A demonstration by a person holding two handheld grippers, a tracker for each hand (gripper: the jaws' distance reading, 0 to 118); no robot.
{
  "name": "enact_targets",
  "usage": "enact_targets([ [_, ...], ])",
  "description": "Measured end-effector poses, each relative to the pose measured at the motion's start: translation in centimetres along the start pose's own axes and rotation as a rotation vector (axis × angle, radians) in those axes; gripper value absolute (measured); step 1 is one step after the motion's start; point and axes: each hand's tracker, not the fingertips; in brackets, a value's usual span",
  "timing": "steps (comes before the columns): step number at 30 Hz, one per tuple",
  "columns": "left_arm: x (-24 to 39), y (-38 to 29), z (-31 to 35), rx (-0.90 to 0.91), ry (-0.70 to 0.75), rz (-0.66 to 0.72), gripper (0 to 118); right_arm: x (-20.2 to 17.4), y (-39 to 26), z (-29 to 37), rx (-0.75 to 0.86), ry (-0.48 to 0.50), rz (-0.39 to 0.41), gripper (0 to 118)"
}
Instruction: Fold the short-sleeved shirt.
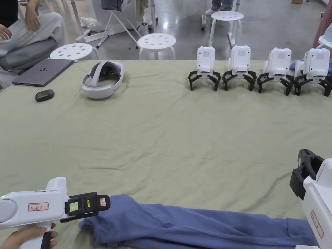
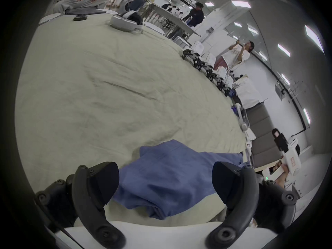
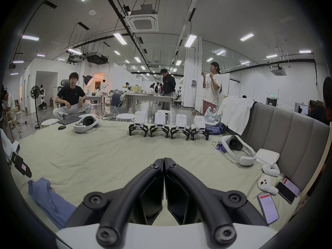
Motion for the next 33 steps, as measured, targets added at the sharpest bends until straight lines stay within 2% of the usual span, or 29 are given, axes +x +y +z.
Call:
enact_targets([
  [6,-1.8,0.5,-1.8,-0.132,-0.051,0.042,108,0.0,-0.6,-0.2,-0.019,0.005,-0.005,4],
  [10,-2.1,0.2,-3.0,-0.157,-0.054,0.054,106,0.0,-0.7,-0.1,-0.024,0.006,-0.002,4],
  [13,-1.5,-0.1,-3.5,-0.186,-0.100,0.057,92,0.1,-0.8,-0.1,-0.028,0.006,0.001,4],
  [15,-1.1,-0.2,-3.8,-0.204,-0.139,0.046,79,0.3,-0.7,-0.1,-0.027,0.005,0.000,4],
  [20,-1.3,-0.2,-4.1,-0.207,-0.129,0.052,50,0.5,-0.6,0.1,-0.024,0.005,-0.004,4],
  [25,-1.3,-0.3,-4.0,-0.186,-0.104,0.093,26,0.7,-0.8,0.1,-0.025,0.004,-0.007,4],
  [33,1.6,-0.1,-4.2,-0.179,0.026,0.048,17,0.5,-1.0,0.1,-0.032,0.013,-0.011,4],
])
